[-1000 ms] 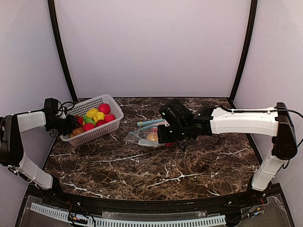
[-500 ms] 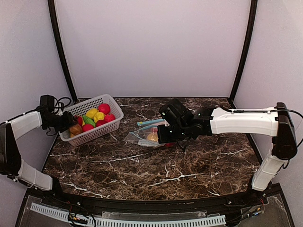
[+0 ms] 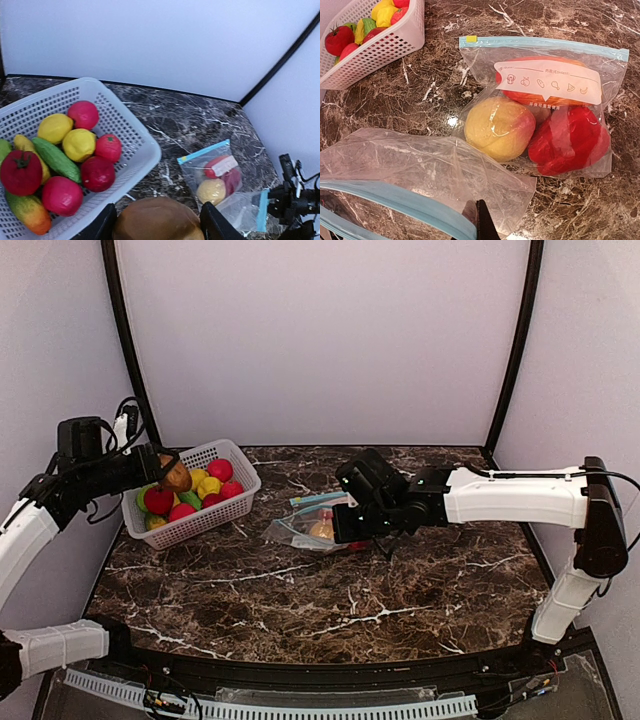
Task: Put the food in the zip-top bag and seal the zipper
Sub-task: Pick up the fake vegetable from the bin, then place the fake vegetable in the zipper food storage bag.
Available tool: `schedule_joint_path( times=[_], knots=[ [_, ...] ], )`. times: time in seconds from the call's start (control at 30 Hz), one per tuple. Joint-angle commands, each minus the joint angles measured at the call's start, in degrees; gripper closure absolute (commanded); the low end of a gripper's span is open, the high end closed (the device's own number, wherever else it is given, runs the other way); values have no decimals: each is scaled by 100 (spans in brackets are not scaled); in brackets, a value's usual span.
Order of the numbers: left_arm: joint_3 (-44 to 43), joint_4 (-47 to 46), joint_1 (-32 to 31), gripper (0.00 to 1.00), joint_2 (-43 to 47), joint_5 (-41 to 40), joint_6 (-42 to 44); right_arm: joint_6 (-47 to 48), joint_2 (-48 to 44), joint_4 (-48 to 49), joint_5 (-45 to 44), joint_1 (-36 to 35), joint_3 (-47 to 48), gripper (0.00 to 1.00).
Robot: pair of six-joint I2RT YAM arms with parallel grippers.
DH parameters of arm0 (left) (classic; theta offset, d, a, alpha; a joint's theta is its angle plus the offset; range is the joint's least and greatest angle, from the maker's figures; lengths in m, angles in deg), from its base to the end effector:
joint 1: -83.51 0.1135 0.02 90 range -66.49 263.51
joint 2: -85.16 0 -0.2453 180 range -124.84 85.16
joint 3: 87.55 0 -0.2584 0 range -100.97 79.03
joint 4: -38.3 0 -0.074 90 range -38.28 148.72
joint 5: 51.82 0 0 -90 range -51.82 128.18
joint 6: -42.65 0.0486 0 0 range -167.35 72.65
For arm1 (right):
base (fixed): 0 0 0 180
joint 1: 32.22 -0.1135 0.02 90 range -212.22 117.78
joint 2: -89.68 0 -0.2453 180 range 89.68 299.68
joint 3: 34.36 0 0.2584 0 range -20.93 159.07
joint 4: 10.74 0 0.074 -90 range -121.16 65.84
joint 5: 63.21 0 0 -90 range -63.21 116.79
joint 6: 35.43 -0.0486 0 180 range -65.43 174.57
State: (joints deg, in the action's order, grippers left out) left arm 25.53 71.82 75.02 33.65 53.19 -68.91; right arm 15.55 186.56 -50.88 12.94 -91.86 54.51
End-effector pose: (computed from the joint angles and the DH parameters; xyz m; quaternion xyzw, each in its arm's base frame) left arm 0.2270 -0.0466 0.3366 -0.0152 0.8062 -0.2530 0.5347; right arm 0.2052 0.3273 0.2308 -0.1236 0.9200 0.1955 0.3165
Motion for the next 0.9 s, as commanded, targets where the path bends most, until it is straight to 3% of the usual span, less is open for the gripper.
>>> schedule_joint_path(
  times=[0.0, 0.2, 0.3, 0.43, 0.6, 0.87],
  knots=[
    [-204, -178, -967, 59, 84, -289, -478, 86, 14, 71, 14, -45, 206, 100],
    [-223, -1013, -2498, 60, -117, -737, -745, 32, 29, 64, 109, -47, 255, 100],
    [-322, -1439, -3430, 60, -473, -1114, -461, 49, 44, 10, 215, -47, 356, 100],
    [-337, -2158, -4159, 60, -977, -1319, -57, 104, 68, -92, 348, -47, 505, 100],
    [-230, -3308, -4546, 59, -1452, -1187, 369, 126, 84, -225, 529, -40, 601, 100],
    [-370, -3091, -4769, 59, -1981, -1792, 1497, 150, 92, -397, 734, -45, 747, 100]
  ],
)
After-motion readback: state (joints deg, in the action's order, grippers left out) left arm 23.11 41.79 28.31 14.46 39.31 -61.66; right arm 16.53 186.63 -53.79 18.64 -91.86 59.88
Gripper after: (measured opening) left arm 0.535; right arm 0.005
